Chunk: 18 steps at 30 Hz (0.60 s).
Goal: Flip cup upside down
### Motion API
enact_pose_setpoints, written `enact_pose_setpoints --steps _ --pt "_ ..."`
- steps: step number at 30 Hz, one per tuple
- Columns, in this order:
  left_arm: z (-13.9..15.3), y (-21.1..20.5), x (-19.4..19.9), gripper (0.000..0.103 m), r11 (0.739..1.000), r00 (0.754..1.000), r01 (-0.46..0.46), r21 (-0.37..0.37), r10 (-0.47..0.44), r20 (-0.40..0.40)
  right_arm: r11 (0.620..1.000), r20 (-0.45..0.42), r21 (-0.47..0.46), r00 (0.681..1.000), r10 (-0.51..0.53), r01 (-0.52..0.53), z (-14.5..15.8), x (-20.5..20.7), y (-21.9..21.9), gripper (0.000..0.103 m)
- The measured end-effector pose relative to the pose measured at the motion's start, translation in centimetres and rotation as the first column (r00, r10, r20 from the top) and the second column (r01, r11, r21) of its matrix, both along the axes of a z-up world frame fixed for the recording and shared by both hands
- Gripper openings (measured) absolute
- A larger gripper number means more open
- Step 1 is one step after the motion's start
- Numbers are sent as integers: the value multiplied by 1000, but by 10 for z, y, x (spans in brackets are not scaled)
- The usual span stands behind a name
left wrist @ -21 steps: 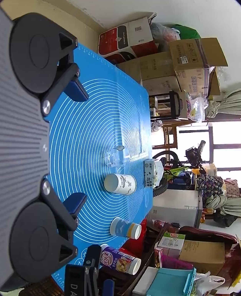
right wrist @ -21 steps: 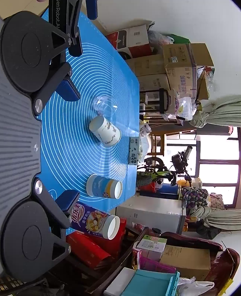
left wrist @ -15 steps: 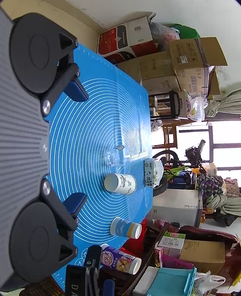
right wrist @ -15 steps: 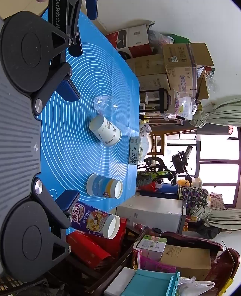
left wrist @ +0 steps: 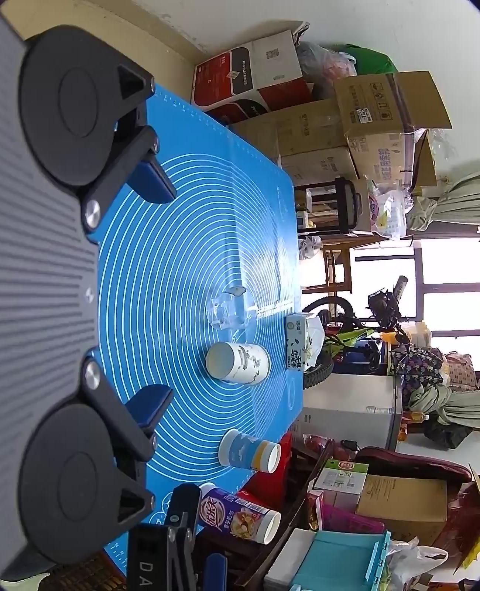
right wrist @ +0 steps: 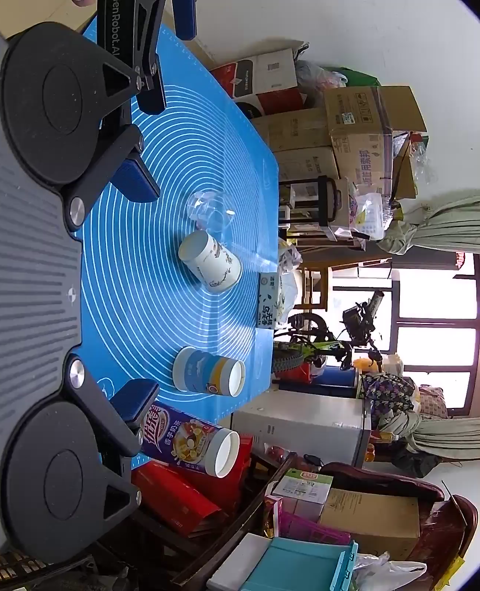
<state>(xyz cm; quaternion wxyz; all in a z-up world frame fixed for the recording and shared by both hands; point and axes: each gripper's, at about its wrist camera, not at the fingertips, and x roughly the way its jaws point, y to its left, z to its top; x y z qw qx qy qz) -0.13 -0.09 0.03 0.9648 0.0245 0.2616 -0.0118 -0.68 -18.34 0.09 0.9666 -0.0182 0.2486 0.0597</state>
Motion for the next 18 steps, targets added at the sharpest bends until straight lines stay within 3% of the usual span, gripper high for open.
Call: enact_pose_setpoints --steps 18 --pt "-1 2 1 103 1000 1000 7 -3 -7 -6 1000 -2 -2 1000 0 0 0 0 1 103"
